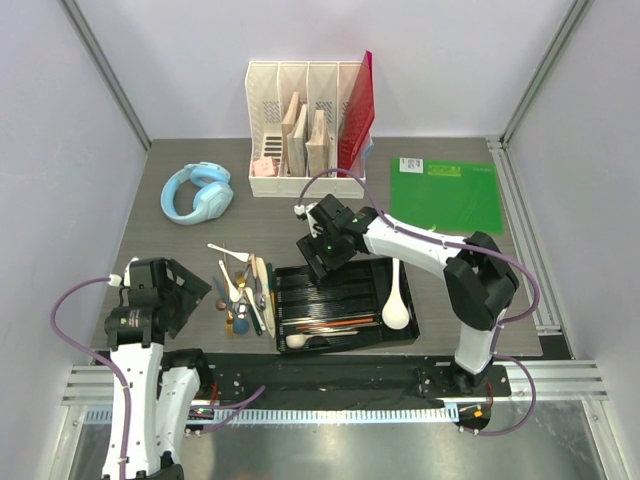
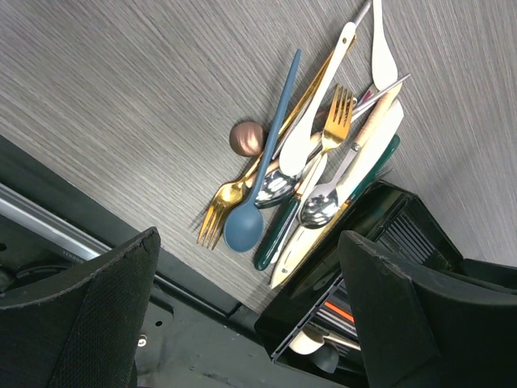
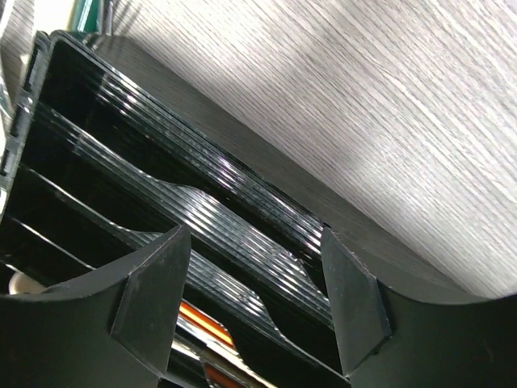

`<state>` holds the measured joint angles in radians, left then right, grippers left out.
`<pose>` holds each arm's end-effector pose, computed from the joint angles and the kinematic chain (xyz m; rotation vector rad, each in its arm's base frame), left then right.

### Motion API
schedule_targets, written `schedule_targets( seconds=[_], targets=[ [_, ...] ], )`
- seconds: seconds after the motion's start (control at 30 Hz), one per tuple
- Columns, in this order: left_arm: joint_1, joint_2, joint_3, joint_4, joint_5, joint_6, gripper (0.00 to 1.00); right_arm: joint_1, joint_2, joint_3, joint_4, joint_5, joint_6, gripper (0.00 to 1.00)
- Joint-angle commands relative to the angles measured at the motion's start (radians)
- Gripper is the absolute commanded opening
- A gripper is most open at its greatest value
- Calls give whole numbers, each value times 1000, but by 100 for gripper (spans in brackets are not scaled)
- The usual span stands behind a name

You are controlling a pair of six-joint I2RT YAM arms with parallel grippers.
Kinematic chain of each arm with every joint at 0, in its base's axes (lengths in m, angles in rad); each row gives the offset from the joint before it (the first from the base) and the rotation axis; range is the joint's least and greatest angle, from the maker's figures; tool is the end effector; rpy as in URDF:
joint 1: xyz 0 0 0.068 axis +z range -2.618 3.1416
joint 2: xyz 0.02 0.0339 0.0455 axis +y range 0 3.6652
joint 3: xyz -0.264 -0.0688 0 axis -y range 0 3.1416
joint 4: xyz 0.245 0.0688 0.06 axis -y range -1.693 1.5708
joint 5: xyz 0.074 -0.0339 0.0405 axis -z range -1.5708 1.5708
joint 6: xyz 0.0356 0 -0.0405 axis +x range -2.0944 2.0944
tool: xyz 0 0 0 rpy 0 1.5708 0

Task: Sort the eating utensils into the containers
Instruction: Adjust the storage box at the center of the board.

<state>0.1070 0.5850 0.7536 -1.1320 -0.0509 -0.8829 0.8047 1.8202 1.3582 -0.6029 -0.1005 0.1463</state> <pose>0.0932 0.0118 0.2696 -1.2292 2.2344 -0.2422 0.2638 0.2794 0.2181 -0.9071 2.5465 0.4407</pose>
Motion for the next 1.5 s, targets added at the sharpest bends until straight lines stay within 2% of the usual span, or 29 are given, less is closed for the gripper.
schedule_targets(
  seconds=[0.0,0.43,0.67,0.9,1.0,1.03,1.07,1.2,1.47],
  targets=[
    [5,3,-2,46,16,10,91,4,28,25,8,94,-85,71],
    [7,16,0,38,19,12,91,42,-19,82,-20,134,-99,71],
    [7,26,-2,41,23,12,91,44,114,140,-14,114,-113,71],
    [7,15,1,38,23,21,91,44,156,150,-24,70,-108,69],
    [7,15,0,40,22,19,91,44,169,148,-20,94,-120,62],
    [7,16,0,38,23,19,91,44,174,148,-15,97,-122,45],
    [7,15,-2,40,26,18,91,44,180,153,-14,141,-126,37],
    [8,6,-2,35,26,21,91,37,214,162,14,174,-142,20],
    [7,13,0,37,34,33,91,19,309,255,54,220,-203,20]
  ],
)
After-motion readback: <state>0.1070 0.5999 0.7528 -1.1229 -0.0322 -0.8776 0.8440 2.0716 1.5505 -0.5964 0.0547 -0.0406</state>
